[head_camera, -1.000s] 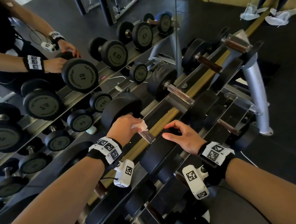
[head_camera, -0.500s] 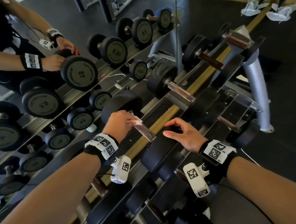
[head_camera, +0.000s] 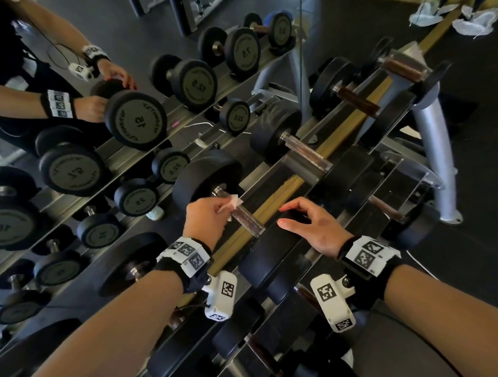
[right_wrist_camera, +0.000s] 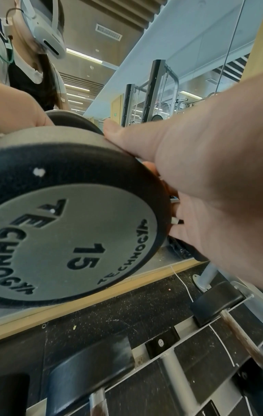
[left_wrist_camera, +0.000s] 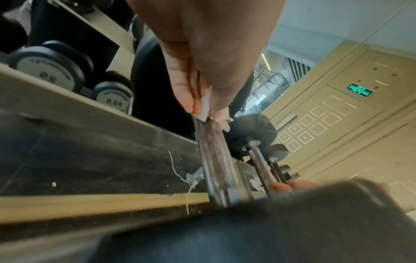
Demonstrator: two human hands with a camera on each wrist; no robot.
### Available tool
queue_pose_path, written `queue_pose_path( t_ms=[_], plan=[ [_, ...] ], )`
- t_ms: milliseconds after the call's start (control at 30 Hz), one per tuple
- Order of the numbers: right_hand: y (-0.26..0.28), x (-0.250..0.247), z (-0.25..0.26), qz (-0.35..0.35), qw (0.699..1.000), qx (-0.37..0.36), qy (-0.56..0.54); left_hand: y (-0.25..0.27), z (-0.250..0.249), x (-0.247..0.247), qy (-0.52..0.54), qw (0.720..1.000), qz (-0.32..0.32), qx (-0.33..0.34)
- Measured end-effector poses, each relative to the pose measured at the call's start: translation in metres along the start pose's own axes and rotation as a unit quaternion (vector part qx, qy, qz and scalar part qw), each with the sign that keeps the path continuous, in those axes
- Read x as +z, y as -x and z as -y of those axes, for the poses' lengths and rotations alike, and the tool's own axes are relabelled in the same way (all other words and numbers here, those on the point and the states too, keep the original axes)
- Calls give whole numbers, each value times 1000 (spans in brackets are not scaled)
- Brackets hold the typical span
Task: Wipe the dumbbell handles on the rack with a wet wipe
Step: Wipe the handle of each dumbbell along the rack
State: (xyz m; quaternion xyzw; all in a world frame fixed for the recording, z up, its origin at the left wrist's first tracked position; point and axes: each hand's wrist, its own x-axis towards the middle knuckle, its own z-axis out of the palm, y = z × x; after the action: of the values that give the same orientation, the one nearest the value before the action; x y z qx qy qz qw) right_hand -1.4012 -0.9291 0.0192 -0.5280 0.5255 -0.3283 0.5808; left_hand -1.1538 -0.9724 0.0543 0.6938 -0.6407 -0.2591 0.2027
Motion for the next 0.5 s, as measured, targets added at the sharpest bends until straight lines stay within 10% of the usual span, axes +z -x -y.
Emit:
queue_pose_path(
  t_ms=[167, 400, 500],
  plan=[
    [0, 1, 1, 0, 1000, -2, -6, 25, -4, 27, -41, 991, 121, 28],
    [0, 0, 0, -1, 1000, -1, 1, -2, 8, 6, 113, 991, -18, -71],
    [1, 0, 2, 2, 1000, 4, -8, 10, 4, 15, 129, 989, 24, -73]
  ],
)
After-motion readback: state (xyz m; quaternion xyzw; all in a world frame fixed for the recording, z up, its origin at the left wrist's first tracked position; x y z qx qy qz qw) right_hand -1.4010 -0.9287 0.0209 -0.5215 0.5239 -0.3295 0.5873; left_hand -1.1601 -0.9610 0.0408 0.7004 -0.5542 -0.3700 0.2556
